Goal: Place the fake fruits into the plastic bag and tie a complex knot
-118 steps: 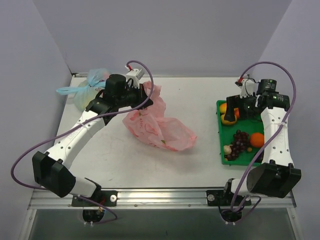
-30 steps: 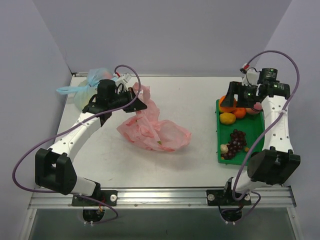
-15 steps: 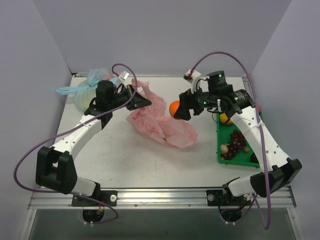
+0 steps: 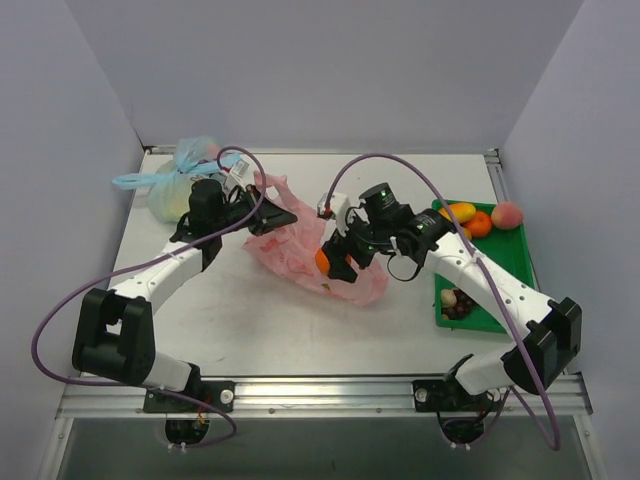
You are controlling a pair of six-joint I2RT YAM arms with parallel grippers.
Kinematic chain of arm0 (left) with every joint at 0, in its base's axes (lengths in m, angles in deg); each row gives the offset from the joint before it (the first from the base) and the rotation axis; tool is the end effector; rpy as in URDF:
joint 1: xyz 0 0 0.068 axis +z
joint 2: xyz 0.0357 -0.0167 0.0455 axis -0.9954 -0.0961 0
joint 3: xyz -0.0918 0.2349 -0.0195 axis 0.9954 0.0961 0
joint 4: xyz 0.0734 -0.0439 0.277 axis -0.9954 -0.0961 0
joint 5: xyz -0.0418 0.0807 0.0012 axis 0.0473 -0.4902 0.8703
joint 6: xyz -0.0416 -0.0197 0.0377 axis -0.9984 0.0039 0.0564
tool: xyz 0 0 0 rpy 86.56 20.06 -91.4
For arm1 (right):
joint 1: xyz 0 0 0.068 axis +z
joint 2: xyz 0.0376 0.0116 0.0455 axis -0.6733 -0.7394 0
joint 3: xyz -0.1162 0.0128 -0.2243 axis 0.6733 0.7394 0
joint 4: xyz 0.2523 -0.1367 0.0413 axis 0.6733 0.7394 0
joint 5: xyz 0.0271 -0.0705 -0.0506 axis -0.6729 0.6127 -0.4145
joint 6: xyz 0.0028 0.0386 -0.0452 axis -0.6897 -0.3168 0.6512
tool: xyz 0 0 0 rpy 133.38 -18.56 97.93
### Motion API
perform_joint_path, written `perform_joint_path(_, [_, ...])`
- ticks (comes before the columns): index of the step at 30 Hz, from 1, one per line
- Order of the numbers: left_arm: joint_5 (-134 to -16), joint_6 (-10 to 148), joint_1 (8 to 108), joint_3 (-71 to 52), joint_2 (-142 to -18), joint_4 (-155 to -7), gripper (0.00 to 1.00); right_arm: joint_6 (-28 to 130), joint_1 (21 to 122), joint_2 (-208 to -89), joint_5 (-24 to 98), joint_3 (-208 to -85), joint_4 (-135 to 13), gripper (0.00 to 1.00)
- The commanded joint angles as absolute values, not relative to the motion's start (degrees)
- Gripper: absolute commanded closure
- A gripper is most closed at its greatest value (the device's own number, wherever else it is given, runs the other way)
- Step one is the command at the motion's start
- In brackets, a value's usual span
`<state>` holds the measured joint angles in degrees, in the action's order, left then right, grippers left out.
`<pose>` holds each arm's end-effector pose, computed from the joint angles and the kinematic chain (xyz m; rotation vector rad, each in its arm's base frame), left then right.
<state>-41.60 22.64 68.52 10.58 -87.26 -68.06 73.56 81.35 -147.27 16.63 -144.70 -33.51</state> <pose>0.3373 -0.1266 0.2386 -0.1752 2.0668 -1.5213 0.2600 0.2368 0.3181 -1.2492 1.8028 0.7563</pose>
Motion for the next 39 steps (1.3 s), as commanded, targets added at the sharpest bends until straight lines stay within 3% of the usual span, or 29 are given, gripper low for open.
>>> perform_joint_path(1, [-39.8, 20.9, 69.9, 11.3, -86.6, -63.3, 1.00, 78.4, 83.2, -147.8, 18.6, -144.4, -38.1, 0.92])
perform_joint_path(11, [-38.6, 18.5, 71.5, 11.9, -87.6, -61.7, 1.00, 82.9, 85.3, -154.9, 29.5, -143.7, -40.5, 0.85])
perform_joint_path(14, [-37.5, 17.4, 71.5, 11.8, -88.8, -60.3, 1.00, 82.9, 85.7, -156.1, 31.6, -143.9, -41.6, 0.60])
perform_joint_path(15, [-37.2, 16.7, 71.6, 11.7, -89.5, -60.0, 1.00, 82.7, 86.2, -156.4, 32.1, -144.5, -41.5, 0.39])
perform_joint_path(18, [-37.0, 16.3, 71.7, 11.6, -90.7, -58.4, 1.00, 81.1, 86.4, -155.4, 33.2, -145.6, -40.4, 0.25])
perform_joint_path(24, [-37.2, 16.1, 71.7, 10.8, -92.6, -57.2, 1.00, 74.4, 85.4, -147.2, 29.9, -150.5, -34.3, 0.08])
perform_joint_path(27, [-37.2, 16.1, 71.7, 10.3, -93.2, -56.8, 1.00, 69.3, 81.0, -144.4, 28.2, -149.5, -31.4, 0.05])
perform_joint_path(32, [-36.8, 16.2, 71.9, 10.1, -93.6, -56.7, 1.00, 60.4, 65.2, -143.9, 18.0, -146.4, -23.6, 0.05])
perform_joint_path(39, [-36.1, 17.4, 71.8, 9.4, -94.5, -56.7, 1.00, 53.8, 60.5, -144.6, 5.8, -136.9, -22.0, 0.04])
